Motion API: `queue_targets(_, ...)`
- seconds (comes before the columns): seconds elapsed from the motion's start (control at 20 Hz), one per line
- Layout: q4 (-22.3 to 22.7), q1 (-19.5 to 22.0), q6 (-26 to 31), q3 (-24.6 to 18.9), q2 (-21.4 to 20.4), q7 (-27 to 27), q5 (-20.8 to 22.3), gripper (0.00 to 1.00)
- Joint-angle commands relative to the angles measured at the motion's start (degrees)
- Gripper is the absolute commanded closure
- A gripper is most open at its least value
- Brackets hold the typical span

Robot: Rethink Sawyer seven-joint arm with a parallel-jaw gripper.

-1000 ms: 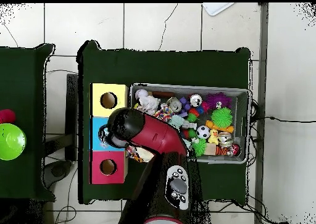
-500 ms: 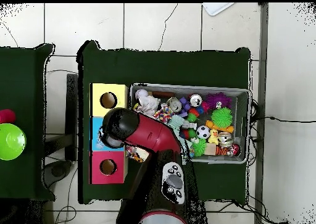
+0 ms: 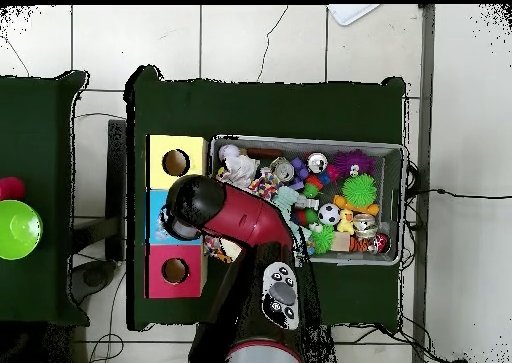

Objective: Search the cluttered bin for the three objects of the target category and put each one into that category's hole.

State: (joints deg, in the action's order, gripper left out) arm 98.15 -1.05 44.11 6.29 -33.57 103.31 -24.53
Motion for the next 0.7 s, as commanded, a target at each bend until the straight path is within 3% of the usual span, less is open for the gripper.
queue_targets(0.05,4.1,1.0,-0.2,-4.8,0.5,7.6,-0.2,1.0)
queue_targets(0.25,3.9,1.1,0.0,-4.3,0.6,7.6,0.1,1.0)
queue_targets(0.7,0.9,-0.3,-3.6,-4.2,5.3,10.1,-0.1,1.0)
